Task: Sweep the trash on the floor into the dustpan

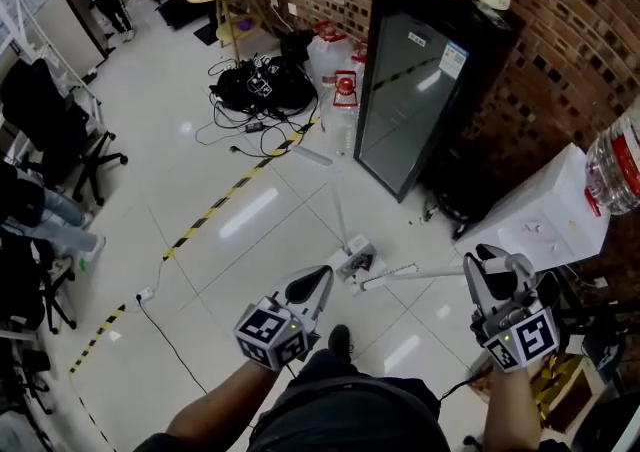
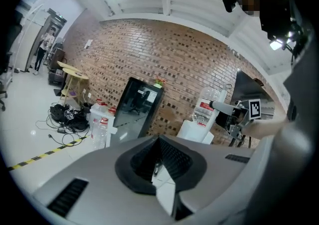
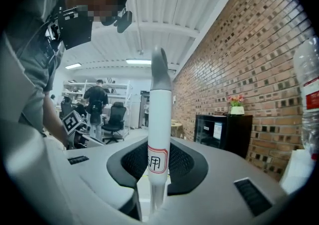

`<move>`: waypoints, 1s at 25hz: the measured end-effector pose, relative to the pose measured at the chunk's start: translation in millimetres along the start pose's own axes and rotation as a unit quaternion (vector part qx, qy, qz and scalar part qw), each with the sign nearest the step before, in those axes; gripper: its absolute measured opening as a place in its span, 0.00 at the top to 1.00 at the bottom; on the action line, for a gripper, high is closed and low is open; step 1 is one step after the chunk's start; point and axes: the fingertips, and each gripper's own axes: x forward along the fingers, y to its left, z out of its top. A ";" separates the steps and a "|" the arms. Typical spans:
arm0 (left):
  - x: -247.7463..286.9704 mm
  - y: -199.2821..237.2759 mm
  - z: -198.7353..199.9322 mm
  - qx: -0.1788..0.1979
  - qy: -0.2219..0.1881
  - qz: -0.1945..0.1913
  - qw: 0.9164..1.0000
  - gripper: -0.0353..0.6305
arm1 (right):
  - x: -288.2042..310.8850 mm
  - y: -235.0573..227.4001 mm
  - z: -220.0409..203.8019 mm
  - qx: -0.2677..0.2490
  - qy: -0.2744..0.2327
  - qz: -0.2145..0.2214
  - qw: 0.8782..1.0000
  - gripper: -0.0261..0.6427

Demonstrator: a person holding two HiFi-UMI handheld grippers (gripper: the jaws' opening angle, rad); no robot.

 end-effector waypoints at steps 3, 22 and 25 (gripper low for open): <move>24.5 -34.3 7.4 0.020 -0.001 -0.031 0.999 0.94 | -34.0 -19.7 4.1 0.008 0.009 -0.044 0.999 0.84; 89.1 -341.6 14.3 0.072 -0.027 -0.135 0.988 0.94 | -380.3 -109.3 72.7 0.027 -0.048 -0.224 0.973 0.84; 96.3 -377.5 24.3 0.092 -0.029 -0.148 0.984 0.94 | -422.0 -120.9 79.6 0.033 -0.055 -0.265 0.962 0.84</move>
